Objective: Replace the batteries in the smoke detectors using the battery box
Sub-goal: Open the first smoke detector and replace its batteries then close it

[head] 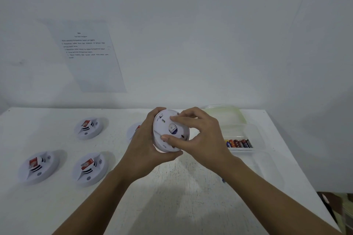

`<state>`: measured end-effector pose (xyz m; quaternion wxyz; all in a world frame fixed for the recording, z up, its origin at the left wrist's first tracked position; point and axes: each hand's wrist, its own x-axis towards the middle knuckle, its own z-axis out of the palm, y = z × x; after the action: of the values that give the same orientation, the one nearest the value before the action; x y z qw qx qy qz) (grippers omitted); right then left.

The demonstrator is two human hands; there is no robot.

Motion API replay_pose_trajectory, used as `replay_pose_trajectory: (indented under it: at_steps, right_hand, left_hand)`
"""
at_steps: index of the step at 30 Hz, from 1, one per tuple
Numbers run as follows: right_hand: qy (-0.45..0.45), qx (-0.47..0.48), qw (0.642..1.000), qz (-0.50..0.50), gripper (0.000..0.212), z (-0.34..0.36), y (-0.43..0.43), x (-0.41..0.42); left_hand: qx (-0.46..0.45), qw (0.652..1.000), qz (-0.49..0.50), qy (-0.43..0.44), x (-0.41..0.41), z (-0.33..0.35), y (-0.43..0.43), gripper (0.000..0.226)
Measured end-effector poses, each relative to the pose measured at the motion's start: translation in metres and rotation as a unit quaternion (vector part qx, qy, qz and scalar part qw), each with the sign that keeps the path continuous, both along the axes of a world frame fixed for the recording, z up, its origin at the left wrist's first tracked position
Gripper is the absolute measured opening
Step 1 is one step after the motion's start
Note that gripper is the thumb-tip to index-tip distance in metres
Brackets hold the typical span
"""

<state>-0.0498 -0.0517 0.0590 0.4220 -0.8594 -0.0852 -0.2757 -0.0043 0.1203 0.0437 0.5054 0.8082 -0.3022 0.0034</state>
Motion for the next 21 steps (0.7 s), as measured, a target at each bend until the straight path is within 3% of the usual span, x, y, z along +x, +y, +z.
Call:
replay_pose_trajectory:
  at_steps: [2, 7, 11, 16, 21]
  right_hand:
    - [-0.01, 0.008, 1.0, -0.009, 0.05, 0.0, 0.001, 0.0]
    - [-0.005, 0.004, 1.0, -0.008, 0.05, 0.004, 0.0, 0.0]
    - [0.028, 0.006, 1.0, -0.005, 0.056, 0.008, 0.004, 0.001]
    - [0.075, 0.03, 0.996, 0.037, 0.042, 0.016, 0.0, 0.002]
    - [0.078, 0.04, 0.996, 0.007, 0.05, 0.013, -0.003, -0.001]
  left_hand:
    - [-0.023, 1.0, -0.006, 0.011, -0.002, -0.004, 0.0, 0.082]
    - [-0.058, 0.998, -0.013, -0.007, 0.005, -0.009, 0.001, 0.088]
    - [-0.046, 0.999, -0.003, -0.015, 0.003, -0.005, -0.001, 0.086]
    - [-0.033, 0.999, -0.01, -0.038, -0.001, 0.008, -0.003, 0.078]
    - [-0.016, 0.999, -0.01, -0.047, 0.005, 0.0, 0.0, 0.085]
